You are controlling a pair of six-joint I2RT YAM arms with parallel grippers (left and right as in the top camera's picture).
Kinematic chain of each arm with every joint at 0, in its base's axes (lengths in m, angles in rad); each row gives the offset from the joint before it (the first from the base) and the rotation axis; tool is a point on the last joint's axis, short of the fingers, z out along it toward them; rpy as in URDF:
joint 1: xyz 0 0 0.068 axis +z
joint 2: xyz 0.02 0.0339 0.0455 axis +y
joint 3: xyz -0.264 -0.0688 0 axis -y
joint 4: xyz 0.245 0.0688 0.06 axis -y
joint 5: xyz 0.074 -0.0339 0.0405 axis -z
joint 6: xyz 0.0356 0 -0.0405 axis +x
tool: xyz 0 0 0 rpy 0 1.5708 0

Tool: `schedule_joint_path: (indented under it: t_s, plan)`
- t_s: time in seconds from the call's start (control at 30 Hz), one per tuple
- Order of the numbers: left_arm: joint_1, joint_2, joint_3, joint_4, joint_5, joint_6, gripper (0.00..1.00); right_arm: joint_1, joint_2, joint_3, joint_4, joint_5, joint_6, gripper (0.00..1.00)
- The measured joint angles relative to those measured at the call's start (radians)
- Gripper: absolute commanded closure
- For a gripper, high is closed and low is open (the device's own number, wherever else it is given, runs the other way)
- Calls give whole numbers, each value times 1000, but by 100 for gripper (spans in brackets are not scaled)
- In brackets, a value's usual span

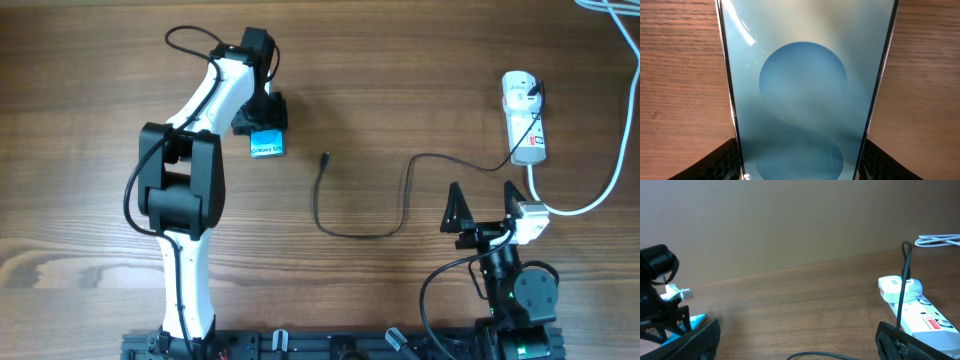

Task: Plug charger to phone and switch on socket
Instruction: 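Lift the phone with the left gripper and tilt it upright, then move the right gripper toward the phone held by the left gripper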

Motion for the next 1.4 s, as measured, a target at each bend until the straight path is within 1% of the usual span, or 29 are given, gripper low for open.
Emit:
schedule_joint_path:
  t_s: [0.23, 0.43, 0.53, 0.63, 0.7, 0.87, 1.0, 1.03, 1.17, 1.27, 1.4]
  plan:
    - [-61, -98, 0, -10, 14, -44, 96, 0, 0, 0, 0, 0, 0, 0]
    - [-121, -171, 0, -50, 30, -153, 96, 0, 0, 0, 0, 0, 0, 0]
    - [-146, -172, 0, -69, 50, -214, 96, 0, 0, 0, 0, -22, 43, 0]
    - [-168, -172, 0, -79, 80, -269, 96, 0, 0, 0, 0, -52, 172, 0]
    - [-181, -172, 0, -86, 113, -311, 96, 0, 0, 0, 0, -72, 341, 0]
    - [-194, -172, 0, -101, 208, -395, 96, 0, 0, 0, -1, -87, 702, 0]
    - [-194, -172, 0, -124, 257, -431, 96, 0, 0, 0, -1, -90, 925, 0]
    - [-194, -172, 0, -130, 267, -437, 96, 0, 0, 0, -1, -89, 1006, 0]
    - [-191, -172, 0, -167, 339, -449, 96, 0, 0, 0, -2, -97, 1130, 0]
    - [-189, -172, 0, -209, 379, -452, 96, 0, 0, 0, -1, -126, 1179, 0]
    - [-175, -172, 0, -265, 404, -452, 96, 0, 0, 0, 1, -176, 1209, 0]
